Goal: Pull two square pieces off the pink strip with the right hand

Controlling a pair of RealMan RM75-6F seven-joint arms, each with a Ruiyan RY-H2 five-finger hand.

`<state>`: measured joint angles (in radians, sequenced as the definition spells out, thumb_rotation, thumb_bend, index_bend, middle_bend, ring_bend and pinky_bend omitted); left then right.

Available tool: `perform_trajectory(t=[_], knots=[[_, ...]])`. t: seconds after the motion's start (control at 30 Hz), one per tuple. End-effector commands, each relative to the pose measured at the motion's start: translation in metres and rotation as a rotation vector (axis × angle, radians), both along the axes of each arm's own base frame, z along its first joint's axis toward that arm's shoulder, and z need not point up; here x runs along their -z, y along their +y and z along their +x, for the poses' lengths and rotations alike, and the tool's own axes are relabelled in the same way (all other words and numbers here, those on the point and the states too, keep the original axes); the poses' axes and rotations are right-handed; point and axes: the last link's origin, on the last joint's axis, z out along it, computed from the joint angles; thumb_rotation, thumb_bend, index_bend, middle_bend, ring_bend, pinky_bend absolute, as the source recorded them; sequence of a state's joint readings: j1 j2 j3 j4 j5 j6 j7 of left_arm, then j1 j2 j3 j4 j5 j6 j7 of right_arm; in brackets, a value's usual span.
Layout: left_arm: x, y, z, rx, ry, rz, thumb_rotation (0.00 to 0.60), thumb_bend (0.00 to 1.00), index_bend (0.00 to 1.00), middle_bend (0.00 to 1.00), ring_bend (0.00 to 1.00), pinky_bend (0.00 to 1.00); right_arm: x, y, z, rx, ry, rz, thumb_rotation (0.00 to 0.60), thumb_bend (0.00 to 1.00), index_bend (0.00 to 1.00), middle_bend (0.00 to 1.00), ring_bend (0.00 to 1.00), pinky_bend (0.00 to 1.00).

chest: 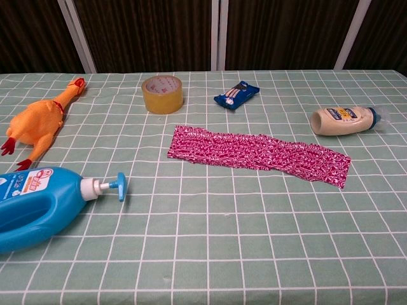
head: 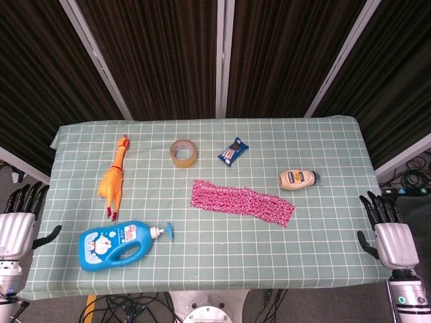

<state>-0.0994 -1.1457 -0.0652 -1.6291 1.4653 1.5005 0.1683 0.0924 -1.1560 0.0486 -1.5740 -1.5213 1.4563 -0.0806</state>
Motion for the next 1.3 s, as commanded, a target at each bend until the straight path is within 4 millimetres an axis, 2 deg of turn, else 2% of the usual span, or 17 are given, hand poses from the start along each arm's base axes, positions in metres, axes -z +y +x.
perform_trajectory(t=[0.03, 0.4, 0.77, 0.93, 1.07, 1.13, 1.2, 1.23, 1.27, 1.3], knots=[[0.002, 0.000, 0.000, -0.003, -0.001, -0.007, 0.519, 0.21, 0.07, 0.02, 0.00, 0.10, 0.000, 0.001, 0.000, 0.002, -0.001, 0.000, 0.600, 0.30, 0.00, 0.00, 0.00, 0.00], [0.000, 0.000, 0.004, 0.003, 0.009, -0.015, 0.518, 0.21, 0.07, 0.02, 0.00, 0.10, -0.003, 0.003, 0.000, 0.005, -0.011, -0.017, 0.600, 0.31, 0.00, 0.00, 0.00, 0.00], [0.009, 0.000, 0.005, 0.009, -0.010, -0.036, 0.517, 0.21, 0.07, 0.02, 0.00, 0.10, -0.011, 0.002, 0.003, -0.052, -0.033, -0.065, 0.600, 0.33, 0.00, 0.00, 0.00, 0.00], [0.006, 0.001, 0.006, 0.011, -0.011, -0.032, 0.517, 0.21, 0.07, 0.02, 0.00, 0.10, -0.008, 0.001, 0.001, -0.022, -0.024, -0.051, 0.600, 0.39, 0.00, 0.00, 0.00, 0.00], [0.006, 0.000, 0.004, -0.008, -0.014, -0.042, 0.530, 0.21, 0.07, 0.02, 0.00, 0.10, -0.003, 0.000, 0.000, -0.015, -0.015, -0.031, 0.600, 0.41, 0.00, 0.00, 0.00, 0.00], [0.006, 0.000, 0.003, -0.011, -0.014, -0.047, 0.538, 0.21, 0.07, 0.02, 0.00, 0.10, -0.002, 0.000, 0.000, -0.015, -0.012, -0.023, 0.600, 0.49, 0.00, 0.00, 0.00, 0.00], [0.008, 0.000, 0.003, -0.012, -0.010, -0.052, 0.541, 0.21, 0.07, 0.02, 0.00, 0.10, 0.000, 0.000, 0.000, -0.011, -0.002, -0.014, 0.600, 0.65, 0.00, 0.00, 0.00, 0.00], [0.008, 0.000, 0.003, -0.013, -0.008, -0.054, 0.540, 0.21, 0.07, 0.02, 0.00, 0.10, 0.001, 0.000, 0.000, -0.008, 0.003, -0.010, 0.600, 0.81, 0.00, 0.00, 0.00, 0.00], [0.008, 0.000, 0.003, -0.015, -0.005, -0.057, 0.541, 0.21, 0.07, 0.02, 0.00, 0.10, 0.002, 0.000, 0.000, -0.004, 0.013, -0.006, 0.600, 0.91, 0.00, 0.00, 0.00, 0.00], [0.009, 0.000, 0.003, -0.016, -0.003, -0.059, 0.542, 0.21, 0.07, 0.02, 0.00, 0.10, 0.003, 0.000, 0.000, 0.000, 0.018, -0.003, 0.600, 0.97, 0.00, 0.00, 0.00, 0.00]])
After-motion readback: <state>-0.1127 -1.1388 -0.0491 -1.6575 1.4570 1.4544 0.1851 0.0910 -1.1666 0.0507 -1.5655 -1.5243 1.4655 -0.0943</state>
